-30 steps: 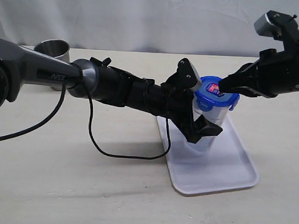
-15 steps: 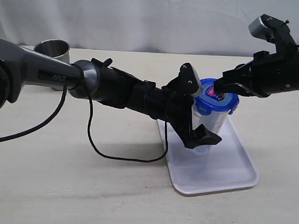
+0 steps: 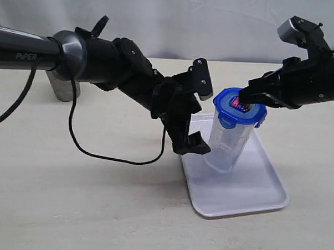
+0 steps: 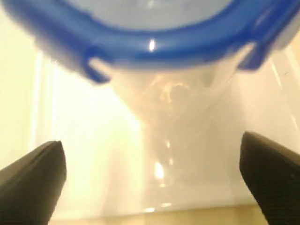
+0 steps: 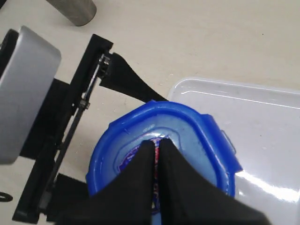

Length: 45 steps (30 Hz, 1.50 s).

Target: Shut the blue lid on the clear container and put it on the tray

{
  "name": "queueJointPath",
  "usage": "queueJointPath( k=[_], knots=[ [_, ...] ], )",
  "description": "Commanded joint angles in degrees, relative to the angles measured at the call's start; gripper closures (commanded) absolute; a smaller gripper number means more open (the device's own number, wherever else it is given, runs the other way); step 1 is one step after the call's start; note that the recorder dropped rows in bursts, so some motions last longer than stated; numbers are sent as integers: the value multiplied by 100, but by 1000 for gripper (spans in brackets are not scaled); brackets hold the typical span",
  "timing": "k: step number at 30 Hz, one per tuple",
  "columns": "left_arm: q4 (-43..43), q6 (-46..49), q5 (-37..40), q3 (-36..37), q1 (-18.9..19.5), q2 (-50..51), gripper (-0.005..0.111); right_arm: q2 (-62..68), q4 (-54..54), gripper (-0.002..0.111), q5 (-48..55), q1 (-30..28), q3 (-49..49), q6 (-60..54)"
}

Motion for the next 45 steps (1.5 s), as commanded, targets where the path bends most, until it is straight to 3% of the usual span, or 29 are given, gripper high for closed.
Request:
queueJointPath(
  k=[1,2,3,4,5,8,11,15,23,29,34,39,45],
  knots=[
    [1701,-1908,11,0,290,-267,37,113,-367,104,15,-4,79,-12],
    [1905,-2135,43,0,331,-299,48,88,-367,104,15,-4,79,-12],
    [2379,-2575,187,0,408,-406,72,30,-367,104,15,-4,79,-12],
    [2512,-2799,273,0,470,-462,85,-18,-367,104,15,-4,79,-12],
    [2538,-2945,497,0,611,-573,108,-91,-343,104,-7,-4,79,-12],
    [2312,-3193,628,0,895,-855,107,-333,-38,104,-28,-4,79,-341],
    [1707,-3230,700,0,1147,-1230,107,-715,971,104,-28,-4,79,-1325],
    [1533,-3230,930,0,1342,-1659,107,-1225,2070,104,60,-4,79,-2387],
    [1529,-3964,692,316,1836,-2997,107,-2749,2097,104,-168,-4,118,-2574],
    [1519,-4434,-319,1313,2135,-4623,107,-4041,2097,104,-1378,-4,681,-2520],
    [1400,-4750,-1364,2447,2150,-6054,107,-5105,2220,104,-2165,-4,1356,-2520],
    [1283,-4750,-1752,3457,2150,-7296,107,-6030,2400,104,-2473,-4,1905,-2520],
    [1037,-4750,-1683,4416,2150,-8521,107,-6864,2400,104,-2473,-4,2478,-2362]
  ],
)
